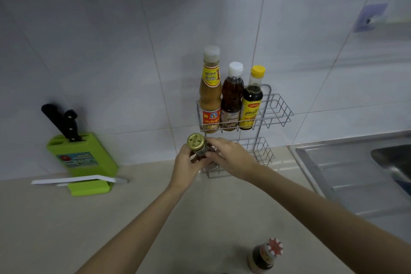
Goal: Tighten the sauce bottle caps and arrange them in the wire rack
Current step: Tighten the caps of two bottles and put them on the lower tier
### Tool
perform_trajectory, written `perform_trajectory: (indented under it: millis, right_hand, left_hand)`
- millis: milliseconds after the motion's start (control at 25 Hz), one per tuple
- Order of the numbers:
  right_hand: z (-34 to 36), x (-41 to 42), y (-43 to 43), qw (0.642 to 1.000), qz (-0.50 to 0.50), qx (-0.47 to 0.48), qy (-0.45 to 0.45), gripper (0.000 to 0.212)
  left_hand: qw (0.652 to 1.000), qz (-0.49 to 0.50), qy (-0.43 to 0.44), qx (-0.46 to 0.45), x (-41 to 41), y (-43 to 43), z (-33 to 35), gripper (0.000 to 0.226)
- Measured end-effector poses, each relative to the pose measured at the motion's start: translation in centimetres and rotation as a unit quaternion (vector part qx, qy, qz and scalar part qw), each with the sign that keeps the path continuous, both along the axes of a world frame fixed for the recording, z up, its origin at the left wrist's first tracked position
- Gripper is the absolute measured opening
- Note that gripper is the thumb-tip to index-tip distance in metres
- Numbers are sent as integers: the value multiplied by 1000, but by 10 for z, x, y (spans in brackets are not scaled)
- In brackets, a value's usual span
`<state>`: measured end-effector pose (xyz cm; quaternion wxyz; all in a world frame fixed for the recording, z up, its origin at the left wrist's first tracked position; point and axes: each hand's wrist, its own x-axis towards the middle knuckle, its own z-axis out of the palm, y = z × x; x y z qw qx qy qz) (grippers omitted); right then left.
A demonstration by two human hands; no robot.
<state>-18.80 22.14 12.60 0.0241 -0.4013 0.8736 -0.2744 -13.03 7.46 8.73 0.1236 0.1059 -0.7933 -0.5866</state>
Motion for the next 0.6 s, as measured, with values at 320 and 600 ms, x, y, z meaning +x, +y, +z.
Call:
perform_trajectory:
  millis: [320, 600]
  right_hand:
    - [-15, -24, -8, 998, -62, 12, 12, 48]
    - [-53, -36, -10, 994, -81, -11, -70, 39]
  left_hand:
    - [999, 9, 6, -38, -30, 7, -17, 57]
    - [982, -59, -113, -139, -36, -10, -39, 52]
